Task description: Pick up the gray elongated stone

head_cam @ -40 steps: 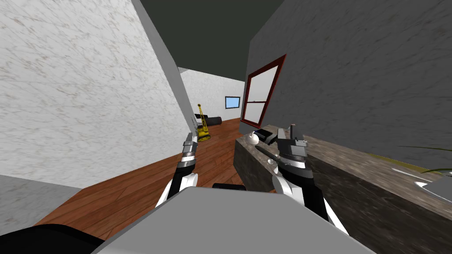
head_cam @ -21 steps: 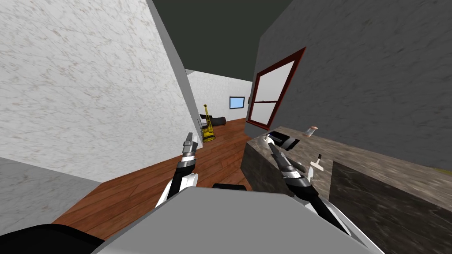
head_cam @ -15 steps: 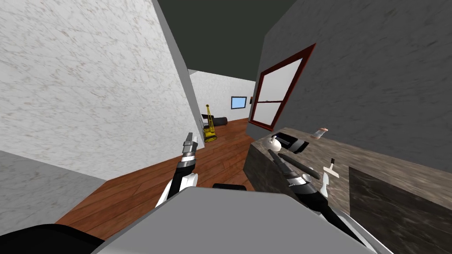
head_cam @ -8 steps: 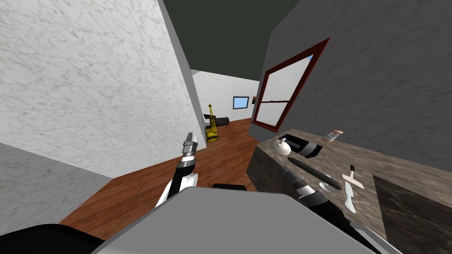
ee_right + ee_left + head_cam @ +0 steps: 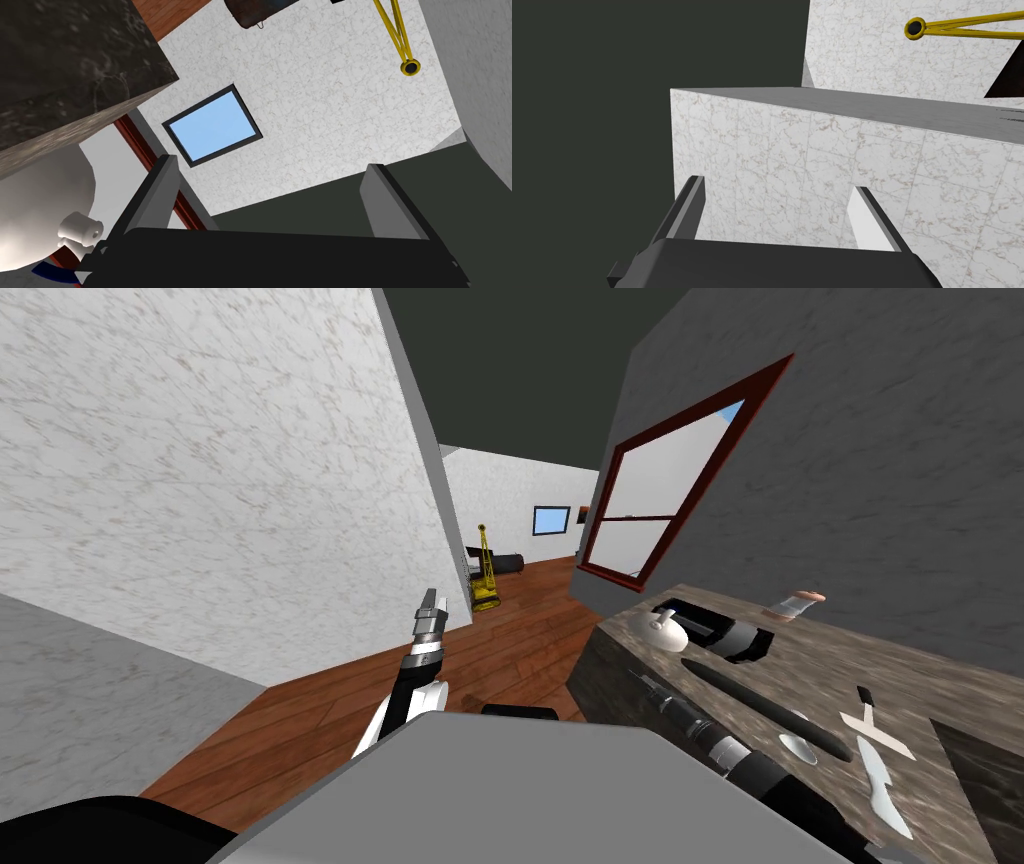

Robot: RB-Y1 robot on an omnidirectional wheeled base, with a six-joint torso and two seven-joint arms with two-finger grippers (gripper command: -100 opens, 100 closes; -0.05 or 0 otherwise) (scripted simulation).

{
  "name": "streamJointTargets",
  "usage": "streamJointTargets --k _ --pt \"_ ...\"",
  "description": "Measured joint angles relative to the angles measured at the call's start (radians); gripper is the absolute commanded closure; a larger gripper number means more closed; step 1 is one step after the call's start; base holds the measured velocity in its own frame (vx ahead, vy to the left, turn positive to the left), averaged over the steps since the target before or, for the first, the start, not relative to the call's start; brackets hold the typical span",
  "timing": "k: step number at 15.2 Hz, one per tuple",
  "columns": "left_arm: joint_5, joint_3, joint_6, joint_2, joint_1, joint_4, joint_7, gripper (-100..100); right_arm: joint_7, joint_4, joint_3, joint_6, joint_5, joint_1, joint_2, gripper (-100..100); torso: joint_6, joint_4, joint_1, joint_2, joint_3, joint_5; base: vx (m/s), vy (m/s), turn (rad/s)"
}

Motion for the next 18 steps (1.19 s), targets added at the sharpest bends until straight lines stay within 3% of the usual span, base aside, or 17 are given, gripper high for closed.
streamJointTargets --k 4,5,12,18 --pt "0.000 0.000 0.000 0.000 0.000 0.000 0.000 0 0.006 0.069 0.005 -0.002 0.005 0.033 -0.076 -100 0.000 0.000 0.000 -0.001 -0.001 0.000 0.084 0.090 0.054" --pt "0.000 0.000 0.000 0.000 0.000 0.000 0.000 0 0.009 0.082 0.001 -0.005 0.006 0.057 -0.098 -100 0.000 0.000 0.000 -0.001 -0.001 0.000 0.096 0.091 0.053" --pt "0.000 0.000 0.000 0.000 0.000 0.000 0.000 0 0.027 0.238 0.034 -0.002 0.027 0.117 -0.250 -100 0.000 -0.001 0.000 -0.004 -0.002 0.000 0.096 0.079 0.070" --pt "0.000 0.000 0.000 0.000 0.000 0.000 0.000 0 0.046 0.344 0.040 -0.013 0.038 0.195 -0.366 -100 0.000 0.000 -0.004 -0.002 -0.001 0.000 0.089 0.034 0.050"
